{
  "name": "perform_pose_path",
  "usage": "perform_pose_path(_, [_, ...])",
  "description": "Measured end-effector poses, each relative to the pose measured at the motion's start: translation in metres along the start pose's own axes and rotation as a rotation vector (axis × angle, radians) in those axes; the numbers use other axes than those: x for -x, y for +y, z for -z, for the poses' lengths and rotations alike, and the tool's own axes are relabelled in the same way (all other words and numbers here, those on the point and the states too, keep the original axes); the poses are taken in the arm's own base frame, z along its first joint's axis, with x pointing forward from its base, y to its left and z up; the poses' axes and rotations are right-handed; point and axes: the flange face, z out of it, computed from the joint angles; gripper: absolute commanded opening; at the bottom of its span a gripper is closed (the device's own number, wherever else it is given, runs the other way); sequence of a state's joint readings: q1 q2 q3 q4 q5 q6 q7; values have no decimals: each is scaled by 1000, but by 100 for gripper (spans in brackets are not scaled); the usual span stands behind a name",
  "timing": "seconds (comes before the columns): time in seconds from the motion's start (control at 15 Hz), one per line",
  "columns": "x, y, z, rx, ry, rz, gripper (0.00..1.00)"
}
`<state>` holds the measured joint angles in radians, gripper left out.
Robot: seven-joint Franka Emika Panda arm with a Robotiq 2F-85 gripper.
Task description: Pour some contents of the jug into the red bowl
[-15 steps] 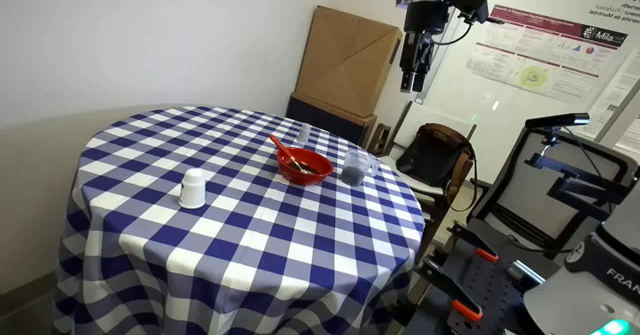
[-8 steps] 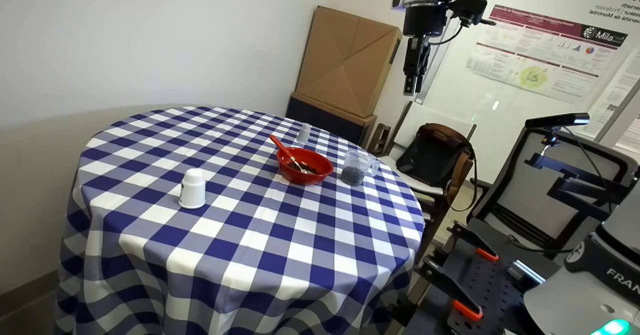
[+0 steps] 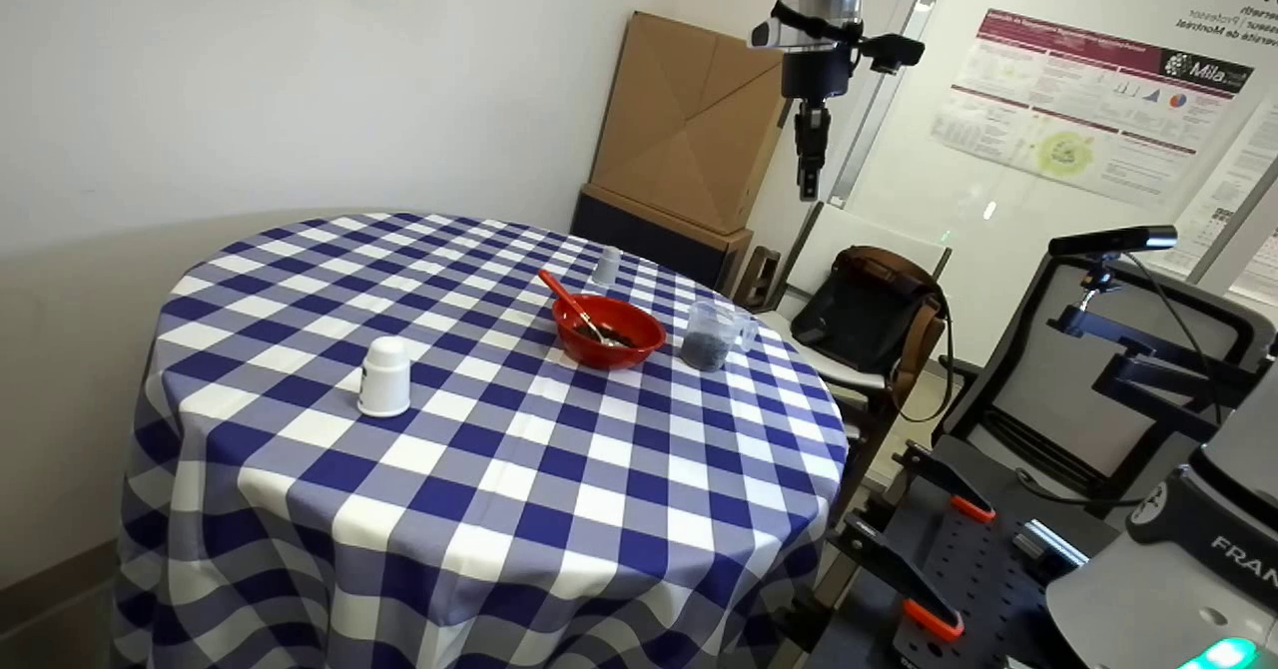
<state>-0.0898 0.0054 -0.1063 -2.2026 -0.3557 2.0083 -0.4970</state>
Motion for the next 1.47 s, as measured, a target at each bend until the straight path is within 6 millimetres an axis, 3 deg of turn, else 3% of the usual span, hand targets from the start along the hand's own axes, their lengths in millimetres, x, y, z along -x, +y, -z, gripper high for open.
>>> perform_pose_path(0.27, [-25,35,-31,-25,-43,131,100])
perform_pose_path(0.53, [-59,49,-61,-20,-97,254,100])
perform_pose_path(1.0, [-101,60,-113,4,-186,322,100])
perform_pose_path(1.47, [-118,56,-160,-31,-241,347,100])
